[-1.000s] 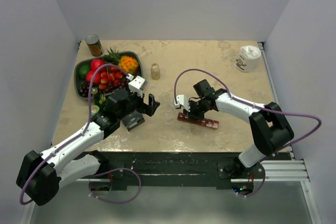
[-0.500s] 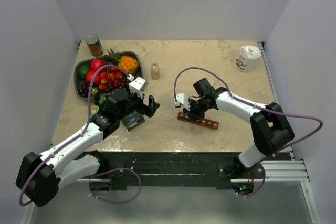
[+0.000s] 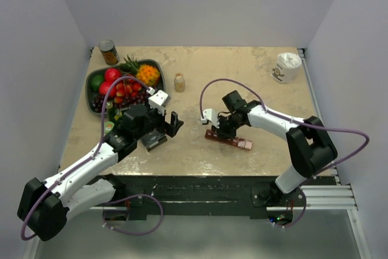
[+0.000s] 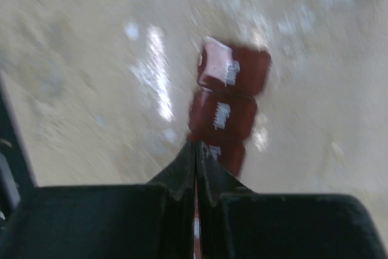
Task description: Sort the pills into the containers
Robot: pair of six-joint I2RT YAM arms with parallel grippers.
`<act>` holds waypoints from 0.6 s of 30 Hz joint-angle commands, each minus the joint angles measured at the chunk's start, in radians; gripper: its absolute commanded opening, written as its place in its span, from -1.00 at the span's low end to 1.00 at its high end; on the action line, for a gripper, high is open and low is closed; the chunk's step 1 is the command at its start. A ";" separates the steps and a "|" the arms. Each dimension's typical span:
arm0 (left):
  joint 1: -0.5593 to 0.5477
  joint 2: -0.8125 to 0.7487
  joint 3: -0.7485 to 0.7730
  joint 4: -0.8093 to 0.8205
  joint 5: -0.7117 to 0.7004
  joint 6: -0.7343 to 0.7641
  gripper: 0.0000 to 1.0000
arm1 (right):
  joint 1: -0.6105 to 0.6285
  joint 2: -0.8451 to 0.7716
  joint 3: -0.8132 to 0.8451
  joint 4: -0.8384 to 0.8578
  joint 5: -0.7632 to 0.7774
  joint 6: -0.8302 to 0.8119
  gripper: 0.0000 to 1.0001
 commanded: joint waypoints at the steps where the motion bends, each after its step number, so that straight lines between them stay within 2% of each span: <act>1: 0.005 -0.024 0.033 0.010 -0.005 0.022 0.99 | -0.006 0.096 0.024 -0.012 0.084 0.007 -1.00; 9: 0.005 -0.039 0.033 0.004 0.001 0.026 0.99 | -0.008 0.026 0.052 -0.032 0.020 0.017 -1.00; 12: 0.005 -0.050 0.041 -0.010 0.003 0.032 0.99 | -0.020 -0.020 0.075 -0.051 -0.005 0.017 -0.89; 15: 0.005 -0.070 0.059 -0.023 0.006 0.040 0.99 | -0.049 -0.095 0.109 -0.085 -0.017 0.006 -0.52; 16: 0.005 -0.076 0.067 -0.025 0.006 0.040 0.99 | -0.060 -0.136 0.118 -0.100 -0.020 0.004 -0.13; 18: 0.005 -0.102 0.087 -0.025 0.003 0.037 0.99 | -0.098 -0.186 0.147 -0.107 -0.023 0.007 0.23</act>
